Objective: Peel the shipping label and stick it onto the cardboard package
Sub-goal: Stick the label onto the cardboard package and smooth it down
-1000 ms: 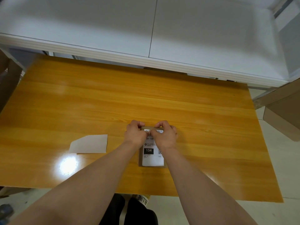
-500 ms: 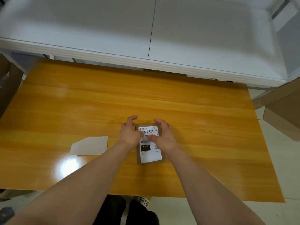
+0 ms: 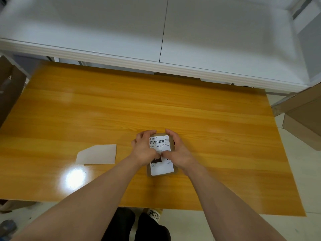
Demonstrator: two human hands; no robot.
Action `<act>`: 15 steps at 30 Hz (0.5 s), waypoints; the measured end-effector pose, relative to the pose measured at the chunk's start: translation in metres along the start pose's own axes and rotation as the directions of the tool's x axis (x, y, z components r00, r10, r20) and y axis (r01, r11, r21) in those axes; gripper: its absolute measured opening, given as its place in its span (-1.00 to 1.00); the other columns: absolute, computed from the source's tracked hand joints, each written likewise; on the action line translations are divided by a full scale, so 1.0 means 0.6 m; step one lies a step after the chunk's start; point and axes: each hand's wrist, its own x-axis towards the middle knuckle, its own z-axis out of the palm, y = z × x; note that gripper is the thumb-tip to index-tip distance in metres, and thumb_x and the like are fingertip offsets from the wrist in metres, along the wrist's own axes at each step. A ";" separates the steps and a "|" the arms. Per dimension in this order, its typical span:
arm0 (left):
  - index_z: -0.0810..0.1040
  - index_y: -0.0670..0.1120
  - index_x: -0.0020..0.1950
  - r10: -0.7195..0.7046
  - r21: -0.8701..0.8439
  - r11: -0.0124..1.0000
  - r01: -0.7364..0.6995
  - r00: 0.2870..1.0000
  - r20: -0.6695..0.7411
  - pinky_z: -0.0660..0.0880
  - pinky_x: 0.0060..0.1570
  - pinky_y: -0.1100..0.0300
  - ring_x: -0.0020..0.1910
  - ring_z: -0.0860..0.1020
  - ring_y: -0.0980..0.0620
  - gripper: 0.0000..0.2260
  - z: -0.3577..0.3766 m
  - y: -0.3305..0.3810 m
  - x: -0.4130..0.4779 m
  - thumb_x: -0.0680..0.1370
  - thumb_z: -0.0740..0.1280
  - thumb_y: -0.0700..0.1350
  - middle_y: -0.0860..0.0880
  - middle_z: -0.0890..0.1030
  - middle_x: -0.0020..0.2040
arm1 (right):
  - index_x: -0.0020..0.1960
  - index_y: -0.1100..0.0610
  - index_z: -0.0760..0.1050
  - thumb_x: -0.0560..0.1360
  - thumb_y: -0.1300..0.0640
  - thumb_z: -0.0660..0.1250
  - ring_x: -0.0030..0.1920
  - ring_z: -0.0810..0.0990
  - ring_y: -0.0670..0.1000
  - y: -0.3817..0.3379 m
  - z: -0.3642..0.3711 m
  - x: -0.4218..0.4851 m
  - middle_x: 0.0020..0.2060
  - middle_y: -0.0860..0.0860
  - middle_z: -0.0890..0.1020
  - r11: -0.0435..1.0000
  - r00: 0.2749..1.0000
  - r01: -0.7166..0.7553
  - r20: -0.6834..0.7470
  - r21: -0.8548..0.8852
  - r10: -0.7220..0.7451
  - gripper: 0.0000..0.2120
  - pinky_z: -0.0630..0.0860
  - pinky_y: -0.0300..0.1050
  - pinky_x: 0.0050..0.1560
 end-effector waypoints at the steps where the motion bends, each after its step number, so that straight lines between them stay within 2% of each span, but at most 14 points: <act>1: 0.29 0.09 0.52 -0.003 -0.014 1.000 0.003 1.000 -0.011 0.29 0.33 0.01 0.39 0.20 -0.16 -0.20 0.001 0.000 0.001 0.36 0.51 -0.26 -0.07 0.25 0.46 | 0.44 -0.27 0.28 0.39 0.35 0.43 0.19 0.59 0.11 0.000 0.003 0.001 0.37 0.05 0.44 1.000 1.000 0.002 -0.015 0.006 -0.002 -0.19 0.62 -0.08 -0.14; 5: 0.38 0.08 0.45 -0.020 -0.095 0.995 0.013 0.997 -0.073 0.27 0.21 0.12 0.37 0.23 -0.15 -0.31 0.009 -0.001 0.004 0.38 0.50 -0.25 -0.06 0.31 0.42 | 0.40 -0.20 0.35 0.40 0.32 0.41 0.17 0.61 0.13 -0.001 0.012 0.006 0.31 0.10 0.49 1.000 0.996 0.019 -0.085 0.025 -0.016 -0.31 0.61 -0.10 -0.18; 9: 0.44 0.07 0.39 -0.049 -0.166 0.986 0.029 0.992 -0.117 0.28 0.17 0.12 0.36 0.25 -0.14 -0.40 0.014 0.001 0.009 0.39 0.47 -0.26 -0.05 0.35 0.38 | 0.28 -0.22 0.39 0.43 0.29 0.38 0.09 0.64 0.14 -0.006 0.015 0.010 0.27 0.10 0.51 1.000 0.992 0.017 -0.129 0.018 -0.015 -0.43 0.60 -0.11 -0.27; 12: 0.49 0.09 0.32 -0.090 -0.214 0.975 0.059 0.986 -0.137 0.36 0.25 0.02 0.34 0.26 -0.16 -0.47 0.015 0.006 0.013 0.40 0.44 -0.26 -0.06 0.38 0.35 | 0.20 -0.21 0.42 0.46 0.27 0.38 -0.01 0.67 0.13 -0.011 0.017 0.017 0.22 0.09 0.53 1.000 0.984 0.008 -0.177 -0.010 -0.010 -0.53 0.58 -0.12 -0.34; 15: 0.53 0.18 0.16 -0.152 -0.283 0.953 0.106 0.977 -0.147 0.45 0.28 -0.13 0.33 0.32 -0.18 -0.57 0.017 0.013 0.016 0.39 0.42 -0.21 -0.05 0.43 0.29 | 0.07 -0.25 0.45 0.46 0.23 0.39 -0.03 0.68 0.13 -0.012 0.021 0.024 0.18 0.10 0.55 1.000 0.975 0.022 -0.222 -0.016 -0.025 -0.61 0.64 -0.04 -0.27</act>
